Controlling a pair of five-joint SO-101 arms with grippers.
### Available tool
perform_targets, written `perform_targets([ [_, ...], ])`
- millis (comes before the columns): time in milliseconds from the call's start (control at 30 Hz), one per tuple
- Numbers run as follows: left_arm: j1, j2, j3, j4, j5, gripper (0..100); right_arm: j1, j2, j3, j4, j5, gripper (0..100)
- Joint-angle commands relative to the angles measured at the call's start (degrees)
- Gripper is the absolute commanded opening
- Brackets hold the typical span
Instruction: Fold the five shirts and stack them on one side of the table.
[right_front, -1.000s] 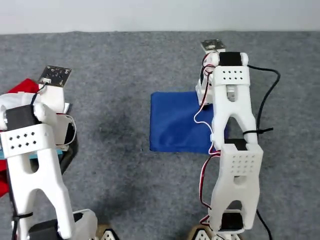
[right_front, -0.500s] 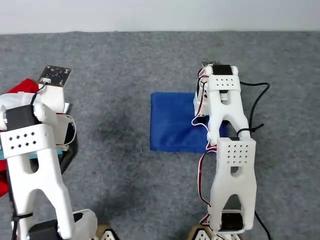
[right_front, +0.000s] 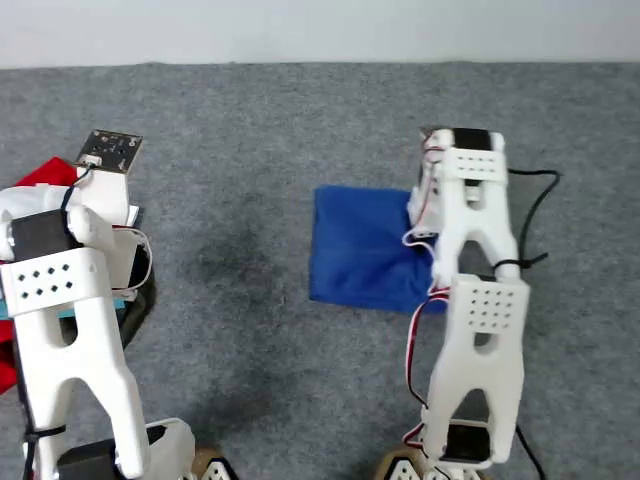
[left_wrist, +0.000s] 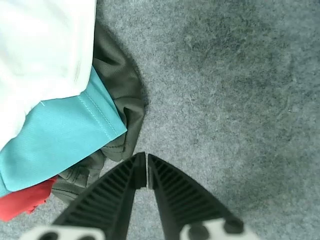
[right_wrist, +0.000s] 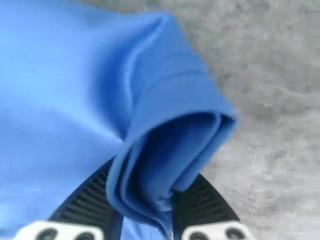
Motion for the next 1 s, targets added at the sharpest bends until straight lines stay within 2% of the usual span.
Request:
perform_targets([
  [0,0.0,-2.1,-0.6,-0.7,-0.2,1,6.0,-8.0,3.6,2.7,10.4,0.9],
  [100,0.0,-2.1,-0.7,-0.7,-0.2,1,10.2,-10.6,5.7,2.5,22.8,0.9],
  [200,0.0,-2.1,-0.7,-0.7,-0.2,1,13.8,-10.8,4.7,1.4,38.2,0.9],
  [300,0.0,-2.1,-0.7,-0.7,-0.2,1,16.3,-10.8,1.5,-0.7,49.5,0.9],
  [400,0.0,-2.1,-0.7,-0.7,-0.2,1,16.9,-10.7,-2.0,-4.8,57.1,0.9],
  [500,0.0,-1.8,-0.7,-0.7,-0.2,1,16.1,-10.7,-4.9,-10.7,60.7,0.9],
  [600,0.0,-1.8,-0.7,-0.7,-0.2,1,14.6,-10.3,-5.0,-17.5,61.3,0.9],
  [733,0.0,-1.8,-0.6,-0.7,-0.2,1,11.9,-7.0,-5.5,-20.5,59.5,0.9],
  [833,0.0,-1.8,-0.4,-0.6,-0.2,1,10.9,-6.1,-6.5,-20.5,51.3,3.5],
  [967,-0.1,-2.1,-0.4,-0.5,-0.2,1,10.7,-6.4,-7.0,-19.1,35.4,22.5],
])
